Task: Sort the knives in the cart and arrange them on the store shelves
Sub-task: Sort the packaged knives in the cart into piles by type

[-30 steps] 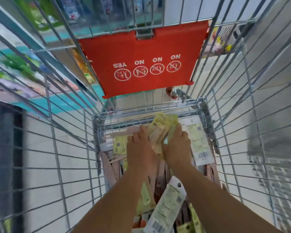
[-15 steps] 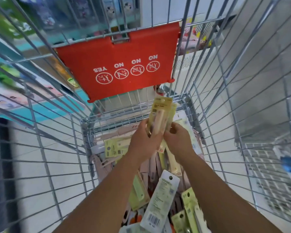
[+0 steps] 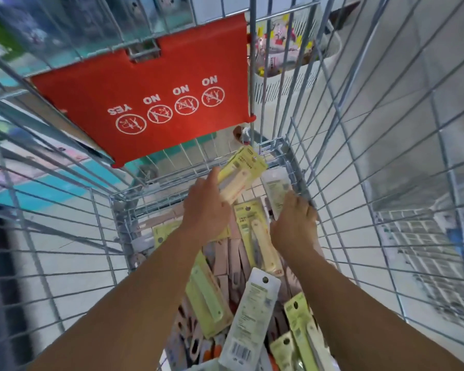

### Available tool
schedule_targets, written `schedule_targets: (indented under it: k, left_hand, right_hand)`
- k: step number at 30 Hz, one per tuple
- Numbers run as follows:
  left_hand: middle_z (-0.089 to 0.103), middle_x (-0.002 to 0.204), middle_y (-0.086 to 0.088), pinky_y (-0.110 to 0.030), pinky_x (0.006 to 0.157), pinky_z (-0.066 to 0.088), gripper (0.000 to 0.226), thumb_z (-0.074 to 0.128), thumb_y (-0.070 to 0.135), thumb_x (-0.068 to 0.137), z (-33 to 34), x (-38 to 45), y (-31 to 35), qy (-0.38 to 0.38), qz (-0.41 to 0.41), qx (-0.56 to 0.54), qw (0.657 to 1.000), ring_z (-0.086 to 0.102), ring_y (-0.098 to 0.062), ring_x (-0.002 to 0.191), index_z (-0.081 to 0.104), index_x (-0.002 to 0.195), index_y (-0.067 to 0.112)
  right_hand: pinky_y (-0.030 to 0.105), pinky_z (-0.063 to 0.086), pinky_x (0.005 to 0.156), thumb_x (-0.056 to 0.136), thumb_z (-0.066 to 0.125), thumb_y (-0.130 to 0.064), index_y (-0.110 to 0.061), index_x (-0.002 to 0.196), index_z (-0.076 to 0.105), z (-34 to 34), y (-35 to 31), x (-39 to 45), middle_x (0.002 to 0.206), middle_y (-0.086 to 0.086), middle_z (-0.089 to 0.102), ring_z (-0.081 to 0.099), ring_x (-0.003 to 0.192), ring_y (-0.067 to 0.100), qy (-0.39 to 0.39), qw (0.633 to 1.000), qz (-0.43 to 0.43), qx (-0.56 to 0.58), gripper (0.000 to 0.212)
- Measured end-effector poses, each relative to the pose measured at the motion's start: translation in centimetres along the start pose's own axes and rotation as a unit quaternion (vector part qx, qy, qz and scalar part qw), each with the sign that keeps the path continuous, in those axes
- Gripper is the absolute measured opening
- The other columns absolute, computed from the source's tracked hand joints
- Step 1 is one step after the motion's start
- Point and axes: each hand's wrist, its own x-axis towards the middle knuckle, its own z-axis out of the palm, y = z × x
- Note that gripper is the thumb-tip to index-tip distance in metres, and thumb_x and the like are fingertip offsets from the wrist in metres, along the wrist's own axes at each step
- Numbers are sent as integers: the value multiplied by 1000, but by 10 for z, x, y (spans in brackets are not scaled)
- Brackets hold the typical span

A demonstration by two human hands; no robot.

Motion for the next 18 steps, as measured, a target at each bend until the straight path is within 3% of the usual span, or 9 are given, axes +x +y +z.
schedule_targets:
  k: [4, 8, 10, 13, 18]
  left_hand:
    - [51, 114, -13, -47, 87, 46, 66, 58, 11, 84, 1, 5, 2, 12, 0, 35, 999, 50, -31, 103, 28, 141, 23]
    - [50, 115, -12, -44, 91, 40, 65, 56, 11, 86, 1, 2, -1, 19, 15, 69, 997, 47, -30, 109, 26, 142, 22]
    - [48, 118, -11, -43, 94, 39, 66, 54, 11, 86, 1, -3, -6, 25, 24, 88, 995, 45, -29, 111, 24, 143, 22]
    - [46, 119, -9, -39, 94, 36, 65, 54, 14, 88, -1, -3, -8, 27, 47, 113, 992, 42, -27, 112, 22, 144, 20]
    - [44, 119, -9, -36, 93, 34, 73, 57, 11, 86, 12, 18, 13, 12, 131, 139, 982, 42, -26, 111, 16, 146, 21]
  right_hand:
    - [38, 38, 101, 89, 52, -13, -5, 139, 27, -8, -5, 1, 142, 18, 35, 37, 129, 36, 5, 1000, -2, -24, 56]
    - [36, 45, 79, 87, 45, 4, -11, 122, 46, -26, -5, -2, 120, 13, 58, 56, 111, 33, 39, 997, 2, 72, 38]
    - [32, 39, 69, 85, 44, 6, -13, 117, 49, -31, -5, -5, 109, 12, 63, 60, 102, 34, 46, 993, 9, 111, 38]
    - [29, 37, 67, 88, 43, 2, -14, 124, 50, -37, -8, -9, 106, 13, 65, 60, 95, 33, 58, 970, 60, 230, 40]
    - [35, 52, 60, 91, 38, 3, -21, 135, 34, -33, -18, -14, 93, 13, 65, 61, 72, 25, 83, 911, 110, 389, 51]
